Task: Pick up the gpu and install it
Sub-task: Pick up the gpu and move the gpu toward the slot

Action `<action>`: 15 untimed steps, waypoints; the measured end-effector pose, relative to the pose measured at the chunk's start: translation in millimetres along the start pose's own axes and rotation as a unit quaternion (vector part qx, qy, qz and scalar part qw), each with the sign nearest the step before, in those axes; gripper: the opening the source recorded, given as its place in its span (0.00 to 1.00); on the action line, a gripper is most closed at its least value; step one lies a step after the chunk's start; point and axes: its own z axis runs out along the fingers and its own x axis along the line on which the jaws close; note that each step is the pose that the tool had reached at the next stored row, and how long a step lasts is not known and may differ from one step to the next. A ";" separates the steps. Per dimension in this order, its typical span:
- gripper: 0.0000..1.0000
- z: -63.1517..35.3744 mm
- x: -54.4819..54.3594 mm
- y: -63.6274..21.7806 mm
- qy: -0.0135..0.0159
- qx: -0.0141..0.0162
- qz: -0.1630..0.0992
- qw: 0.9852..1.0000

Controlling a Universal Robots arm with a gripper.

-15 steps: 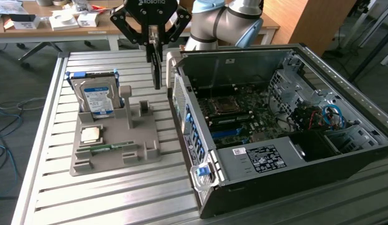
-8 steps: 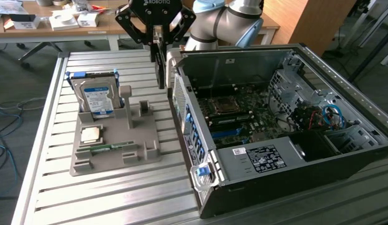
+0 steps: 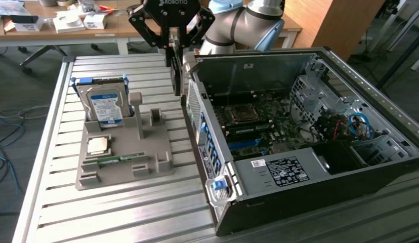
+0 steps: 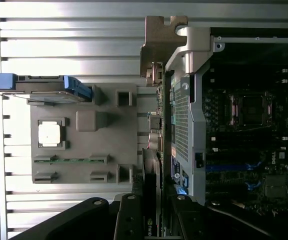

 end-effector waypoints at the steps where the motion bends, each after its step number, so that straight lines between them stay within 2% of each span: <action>1: 0.27 0.0 -0.7 0.0 0.000 0.000 0.000 1.000; 8: 0.27 0.2 -6.3 0.2 0.000 0.000 0.000 1.000; 15: 0.27 0.5 -20.2 0.8 0.000 0.000 0.000 1.000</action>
